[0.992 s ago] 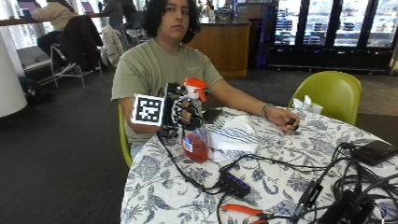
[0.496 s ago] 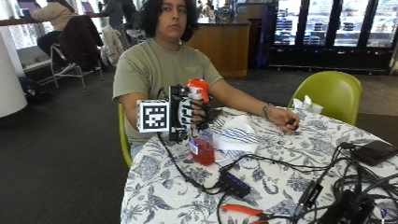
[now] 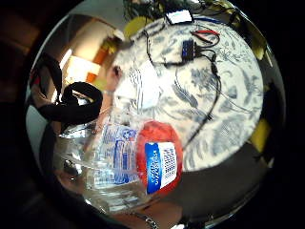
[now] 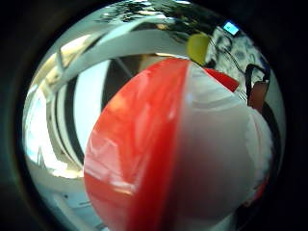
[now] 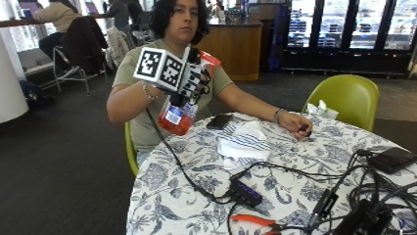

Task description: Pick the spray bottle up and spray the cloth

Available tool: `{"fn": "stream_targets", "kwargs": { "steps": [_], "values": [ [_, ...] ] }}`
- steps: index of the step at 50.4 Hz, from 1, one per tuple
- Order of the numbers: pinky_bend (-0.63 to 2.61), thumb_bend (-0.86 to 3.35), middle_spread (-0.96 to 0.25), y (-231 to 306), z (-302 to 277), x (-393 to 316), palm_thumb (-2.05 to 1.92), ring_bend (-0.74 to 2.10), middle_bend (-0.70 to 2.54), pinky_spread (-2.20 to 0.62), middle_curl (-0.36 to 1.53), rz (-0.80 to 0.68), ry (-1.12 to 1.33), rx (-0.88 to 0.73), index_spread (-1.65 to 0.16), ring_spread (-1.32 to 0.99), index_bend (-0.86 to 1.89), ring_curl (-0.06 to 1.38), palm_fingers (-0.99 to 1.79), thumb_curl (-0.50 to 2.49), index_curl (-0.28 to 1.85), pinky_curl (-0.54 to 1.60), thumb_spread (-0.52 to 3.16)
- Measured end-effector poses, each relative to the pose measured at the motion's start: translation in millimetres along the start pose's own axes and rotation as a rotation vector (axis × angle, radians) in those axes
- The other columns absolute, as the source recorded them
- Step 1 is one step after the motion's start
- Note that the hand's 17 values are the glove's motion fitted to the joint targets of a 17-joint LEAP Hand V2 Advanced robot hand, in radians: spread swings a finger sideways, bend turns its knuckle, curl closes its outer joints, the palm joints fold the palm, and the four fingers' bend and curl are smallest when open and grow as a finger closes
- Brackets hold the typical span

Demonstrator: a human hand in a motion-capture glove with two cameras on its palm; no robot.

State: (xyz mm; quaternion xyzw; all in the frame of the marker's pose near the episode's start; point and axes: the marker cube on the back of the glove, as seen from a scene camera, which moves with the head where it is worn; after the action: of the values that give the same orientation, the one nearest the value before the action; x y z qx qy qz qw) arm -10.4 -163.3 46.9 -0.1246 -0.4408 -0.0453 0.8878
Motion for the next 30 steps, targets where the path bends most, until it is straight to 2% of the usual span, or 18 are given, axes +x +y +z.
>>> {"fn": "stream_targets", "kwargs": {
  "steps": [10,17,21,30],
  "values": [
    [0.39,-0.03,-0.13,-24,22,-3,0.99,0.56,0.56,-0.18,0.53,0.199,0.207,-0.252,-0.22,-0.15,0.25,0.44,1.31,0.64,0.50,0.40,0.58],
    [0.40,-0.03,-0.13,-24,62,19,0.99,0.56,0.56,-0.17,0.53,0.423,0.322,-0.468,-0.22,-0.14,0.24,0.45,1.30,0.66,0.52,0.40,0.56],
    [0.40,-0.03,-0.12,-34,79,41,0.99,0.56,0.56,-0.16,0.53,0.570,0.390,-0.530,-0.22,-0.14,0.23,0.45,1.30,0.67,0.53,0.40,0.56],
    [0.40,-0.03,-0.12,-34,110,86,0.99,0.56,0.56,-0.15,0.53,0.783,0.550,-0.652,-0.21,-0.13,0.22,0.46,1.30,0.69,0.54,0.41,0.55]
  ]
}}
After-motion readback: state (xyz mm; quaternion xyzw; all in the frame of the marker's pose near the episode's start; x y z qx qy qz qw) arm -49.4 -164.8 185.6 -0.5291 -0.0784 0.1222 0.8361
